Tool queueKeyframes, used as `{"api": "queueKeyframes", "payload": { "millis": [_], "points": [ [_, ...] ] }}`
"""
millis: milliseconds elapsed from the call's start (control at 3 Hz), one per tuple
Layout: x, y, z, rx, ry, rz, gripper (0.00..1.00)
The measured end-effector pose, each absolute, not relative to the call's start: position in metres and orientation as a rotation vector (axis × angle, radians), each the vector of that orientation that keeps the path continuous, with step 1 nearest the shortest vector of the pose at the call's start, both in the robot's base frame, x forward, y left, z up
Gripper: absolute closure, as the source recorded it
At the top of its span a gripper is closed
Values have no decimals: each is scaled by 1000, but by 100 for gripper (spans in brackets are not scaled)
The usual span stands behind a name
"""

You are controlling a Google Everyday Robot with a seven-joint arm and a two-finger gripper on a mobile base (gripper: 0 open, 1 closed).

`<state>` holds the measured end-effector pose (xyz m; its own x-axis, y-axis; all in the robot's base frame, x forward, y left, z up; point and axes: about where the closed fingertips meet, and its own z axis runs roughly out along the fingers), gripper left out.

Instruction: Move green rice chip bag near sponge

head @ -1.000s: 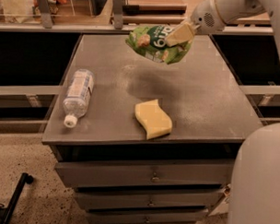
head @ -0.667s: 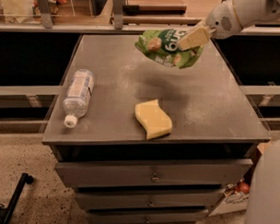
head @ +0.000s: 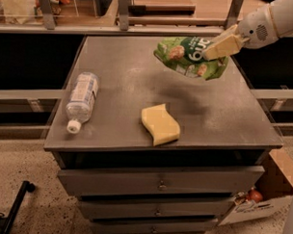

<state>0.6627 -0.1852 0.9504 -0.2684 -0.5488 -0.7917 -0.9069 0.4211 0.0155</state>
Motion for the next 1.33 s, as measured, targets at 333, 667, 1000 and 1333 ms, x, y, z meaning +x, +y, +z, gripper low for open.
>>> {"api": "queueKeyframes", "payload": {
  "millis": [333,667,1000,1333],
  "points": [
    [650,-188,948,-1242,1930,642,100],
    [636,-186,947,-1252,1913,654,100],
    [621,-180,942,-1300,1911,648,100],
    [610,-176,938,-1328,1916,649,100]
  ]
}}
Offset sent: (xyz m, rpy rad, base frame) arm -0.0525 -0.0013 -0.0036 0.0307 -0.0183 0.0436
